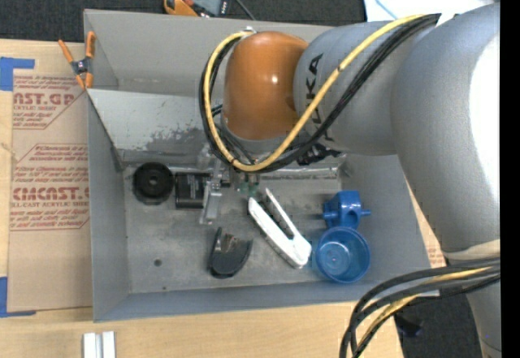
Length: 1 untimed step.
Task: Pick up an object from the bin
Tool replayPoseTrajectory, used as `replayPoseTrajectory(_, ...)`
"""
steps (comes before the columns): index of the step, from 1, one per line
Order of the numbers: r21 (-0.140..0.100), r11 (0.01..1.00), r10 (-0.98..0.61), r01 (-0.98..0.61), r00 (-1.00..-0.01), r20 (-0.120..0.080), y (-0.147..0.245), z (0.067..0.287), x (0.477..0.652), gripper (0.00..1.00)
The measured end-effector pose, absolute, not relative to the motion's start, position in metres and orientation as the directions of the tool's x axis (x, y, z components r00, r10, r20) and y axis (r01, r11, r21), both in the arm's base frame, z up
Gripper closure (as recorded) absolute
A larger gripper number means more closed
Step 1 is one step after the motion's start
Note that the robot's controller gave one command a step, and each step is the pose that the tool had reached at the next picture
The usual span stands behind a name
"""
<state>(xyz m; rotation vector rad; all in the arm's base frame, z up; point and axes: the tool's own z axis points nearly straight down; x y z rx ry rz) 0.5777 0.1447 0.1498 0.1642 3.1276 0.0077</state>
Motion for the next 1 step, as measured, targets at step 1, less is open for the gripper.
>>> replayPoseTrajectory(1,0.009,0.986,-0.164,-0.164,-0.986,0.0,0.1431,0.0991,0.5814,0.0)
